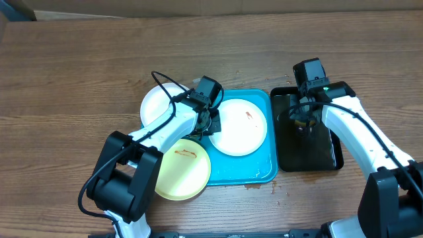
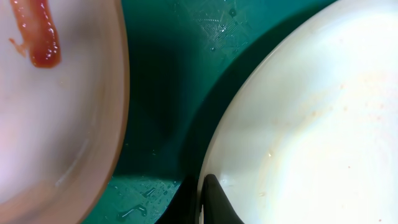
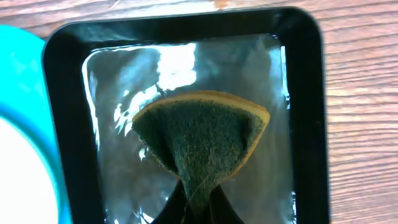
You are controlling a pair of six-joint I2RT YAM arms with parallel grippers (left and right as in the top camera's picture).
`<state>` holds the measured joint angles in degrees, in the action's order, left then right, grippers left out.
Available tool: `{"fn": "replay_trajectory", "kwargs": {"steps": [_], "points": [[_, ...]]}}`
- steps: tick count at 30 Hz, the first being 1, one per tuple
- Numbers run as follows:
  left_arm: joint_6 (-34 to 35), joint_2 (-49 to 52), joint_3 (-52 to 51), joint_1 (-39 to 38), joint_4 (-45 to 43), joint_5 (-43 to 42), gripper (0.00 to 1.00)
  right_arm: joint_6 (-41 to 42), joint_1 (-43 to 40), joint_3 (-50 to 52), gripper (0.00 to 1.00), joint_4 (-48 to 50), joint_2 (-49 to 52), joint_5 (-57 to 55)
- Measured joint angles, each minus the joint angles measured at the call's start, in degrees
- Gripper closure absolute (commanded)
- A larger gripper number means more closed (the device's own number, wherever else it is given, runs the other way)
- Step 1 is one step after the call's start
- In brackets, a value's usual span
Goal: Clean dirty plates on tray and stack at the side
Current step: 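Scrub the held white plate with the sponge in the right gripper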
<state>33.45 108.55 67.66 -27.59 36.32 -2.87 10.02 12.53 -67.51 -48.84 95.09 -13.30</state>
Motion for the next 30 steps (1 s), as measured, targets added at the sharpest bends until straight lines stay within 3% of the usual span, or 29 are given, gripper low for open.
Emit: {"fn": "replay_trajectory", "kwargs": {"steps": [10,22,30], "points": [[-0.46,0.00,0.00,0.00,0.17,0.04,0.96,-1.64,6.49,-1.53,0.96,3.96,0.02,10.43],[-0.46,0.00,0.02,0.00,0.22,0.04,0.96,-5.49,18.18,-1.70,0.96,7.50,5.64,0.87],[-0.48,0.00,0.07,0.00,0.26,0.04,0.96,-6.03,19.85,-1.70,0.96,8.92,11.30,-1.99]]}}
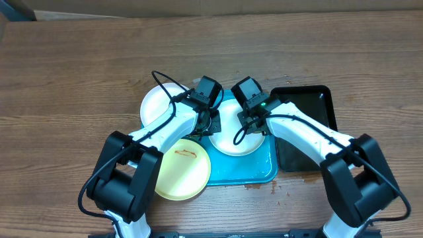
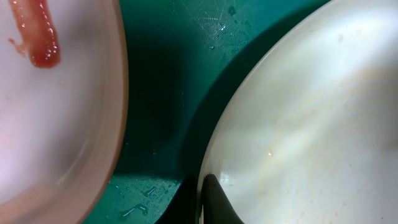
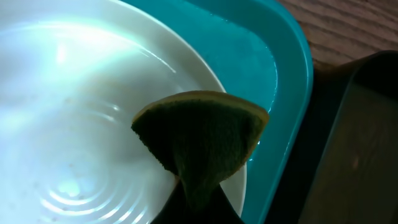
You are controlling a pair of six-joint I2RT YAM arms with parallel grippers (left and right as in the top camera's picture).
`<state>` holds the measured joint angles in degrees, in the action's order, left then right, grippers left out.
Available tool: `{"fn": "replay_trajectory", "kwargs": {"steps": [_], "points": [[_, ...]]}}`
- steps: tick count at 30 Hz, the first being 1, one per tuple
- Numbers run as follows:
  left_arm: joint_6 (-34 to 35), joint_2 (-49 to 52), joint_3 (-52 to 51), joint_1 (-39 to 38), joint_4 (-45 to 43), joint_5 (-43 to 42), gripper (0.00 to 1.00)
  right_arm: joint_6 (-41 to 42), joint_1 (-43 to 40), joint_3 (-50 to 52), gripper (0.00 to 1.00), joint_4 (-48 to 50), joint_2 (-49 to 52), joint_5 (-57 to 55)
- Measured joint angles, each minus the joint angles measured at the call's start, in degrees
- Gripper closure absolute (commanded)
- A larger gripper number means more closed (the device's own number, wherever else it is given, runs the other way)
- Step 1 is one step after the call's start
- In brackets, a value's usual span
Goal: Clean dirty plates on tray and stack at the side
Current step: 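Scrub the held white plate with the sponge in the right gripper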
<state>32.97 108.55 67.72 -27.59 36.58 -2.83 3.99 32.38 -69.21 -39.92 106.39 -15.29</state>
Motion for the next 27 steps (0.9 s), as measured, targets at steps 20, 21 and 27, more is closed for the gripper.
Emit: {"fn": "replay_trajectory", "kwargs": {"steps": [20,21,27], "points": [[0.00,0.00,0.07,0.00,0.28,0.00,0.96,-0.57,-0.04,1.84,0.95,4.96,0.44,-0.81],[0.00,0.00,0.07,0.00,0.31,0.00,0.96,-0.63,-0.04,1.84,0.95,4.94,0.44,-0.79],[0.00,0.00,0.07,0.00,0.31,0.00,0.96,-0.22,-0.04,2.38,0.92,5.53,0.44,-0.81]]}}
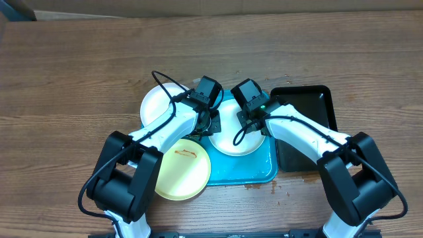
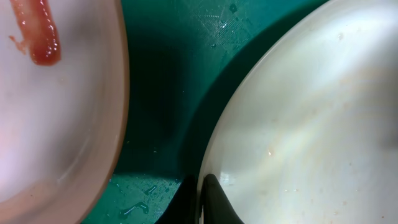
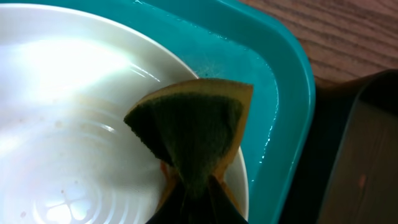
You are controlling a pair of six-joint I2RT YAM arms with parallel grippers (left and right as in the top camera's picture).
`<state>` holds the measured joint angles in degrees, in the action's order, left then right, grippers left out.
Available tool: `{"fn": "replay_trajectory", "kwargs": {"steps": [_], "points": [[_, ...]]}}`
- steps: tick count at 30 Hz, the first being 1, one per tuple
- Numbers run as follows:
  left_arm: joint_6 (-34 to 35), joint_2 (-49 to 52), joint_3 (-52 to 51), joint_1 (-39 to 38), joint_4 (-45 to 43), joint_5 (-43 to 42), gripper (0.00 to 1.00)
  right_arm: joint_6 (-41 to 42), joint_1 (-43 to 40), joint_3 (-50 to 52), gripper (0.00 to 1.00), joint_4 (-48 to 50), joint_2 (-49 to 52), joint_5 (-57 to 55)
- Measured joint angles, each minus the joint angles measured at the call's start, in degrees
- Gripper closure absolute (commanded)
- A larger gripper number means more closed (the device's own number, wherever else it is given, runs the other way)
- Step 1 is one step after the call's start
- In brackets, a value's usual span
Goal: Clean dirty plates on tray and stack at the side
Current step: 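Scrub the held white plate with the sponge in the right gripper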
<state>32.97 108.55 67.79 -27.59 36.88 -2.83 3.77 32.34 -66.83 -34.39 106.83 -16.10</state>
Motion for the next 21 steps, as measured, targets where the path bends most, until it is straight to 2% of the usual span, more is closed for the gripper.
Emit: {"fn": "replay_trajectory", "kwargs": {"steps": [1,9,14,21], "points": [[0.00,0.00,0.00,0.00,0.00,0.00,0.96,0.31,0.00,0.57,0.96,0.70,0.00,-0.02],[0.00,0.00,0.00,0.00,0.00,0.00,0.96,1.31,-2.08,4.07,0.96,3.69,-0.46,3.80],[-0.17,0.00,0.00,0.00,0.48,-0.02,0.96,-5.62,-5.66,4.07,0.96,1.20,-1.14,14.93],[-0.37,0.00,0.00,0.02,0.81,-0.02,0.96,-12.70,-6.10,3.80,0.96,-1.44,-1.20,23.82]]}}
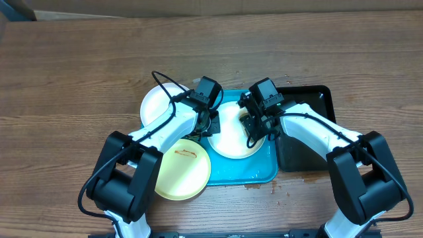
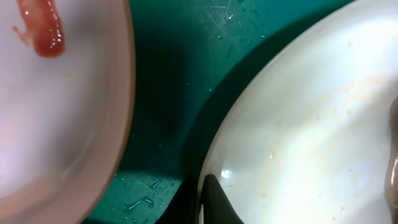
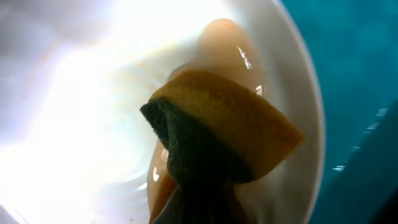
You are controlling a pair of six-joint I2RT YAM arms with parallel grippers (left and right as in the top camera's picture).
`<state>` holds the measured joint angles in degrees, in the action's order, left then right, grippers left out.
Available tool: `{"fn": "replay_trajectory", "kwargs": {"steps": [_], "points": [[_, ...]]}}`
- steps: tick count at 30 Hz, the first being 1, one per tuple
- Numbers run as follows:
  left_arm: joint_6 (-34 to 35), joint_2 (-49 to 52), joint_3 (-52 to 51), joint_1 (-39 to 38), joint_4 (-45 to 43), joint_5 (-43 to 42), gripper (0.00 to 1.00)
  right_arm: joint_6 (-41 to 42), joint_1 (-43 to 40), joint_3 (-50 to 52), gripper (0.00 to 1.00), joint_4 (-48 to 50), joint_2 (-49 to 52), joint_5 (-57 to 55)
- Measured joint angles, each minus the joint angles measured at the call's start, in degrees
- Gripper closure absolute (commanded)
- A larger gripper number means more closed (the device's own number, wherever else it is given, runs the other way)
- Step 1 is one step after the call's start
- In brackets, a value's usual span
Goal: Clean dirty plates on tray and stack at the side
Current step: 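Scrub the held white plate with the sponge in the right gripper, then return the sponge to the black tray and release it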
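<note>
A white plate lies on the blue tray. My left gripper is shut on its left rim, the plate filling the left wrist view with a fingertip on its edge. My right gripper is shut on a folded yellow-green sponge, pressed onto the plate near its right rim. A yellow plate with a red smear overlaps the tray's front left corner. Another white plate sits left of the tray.
A black tray with water stands right of the blue tray, partly under my right arm. Wood table all around. Water drops lie on the blue tray between the two plates.
My right gripper with the sponge has moved from the plate's upper part to its right side, nearer the rim. The left gripper still holds the plate's left edge.
First my right gripper held the sponge over the black tray, and the white plate showed a red smear. Then the sponge was on the plate's upper part, and stayed there. Now it is on the right side; the smear no longer shows. My left gripper held the rim throughout.
</note>
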<state>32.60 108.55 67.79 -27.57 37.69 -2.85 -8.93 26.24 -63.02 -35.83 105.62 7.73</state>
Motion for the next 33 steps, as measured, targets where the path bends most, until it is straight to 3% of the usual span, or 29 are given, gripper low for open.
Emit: {"fn": "replay_trajectory", "kwargs": {"steps": [7,11,17,23,29,33], "points": [[-0.02,0.00,0.00,0.09,0.00,-0.07,0.96,-2.08,0.02,-3.10,0.96,-2.75,0.79,7.98],[-0.02,0.00,0.00,0.09,0.00,-0.11,0.96,-2.49,-0.17,-10.43,0.96,-7.82,1.97,11.54],[-0.02,0.00,0.02,0.09,0.02,-0.15,0.96,-1.84,-4.00,-25.31,0.96,-19.37,2.01,8.50],[-0.02,0.00,0.02,0.09,0.02,-0.15,0.95,-1.05,-9.33,-27.91,0.96,-25.68,2.01,5.55],[-0.02,0.24,0.02,0.09,0.02,-0.02,0.72,3.61,-18.10,-27.93,0.96,-32.44,2.01,4.24],[-0.17,0.39,0.02,0.09,-0.02,0.00,0.67,6.88,-23.45,-26.60,0.96,-34.99,2.01,3.30]]}}
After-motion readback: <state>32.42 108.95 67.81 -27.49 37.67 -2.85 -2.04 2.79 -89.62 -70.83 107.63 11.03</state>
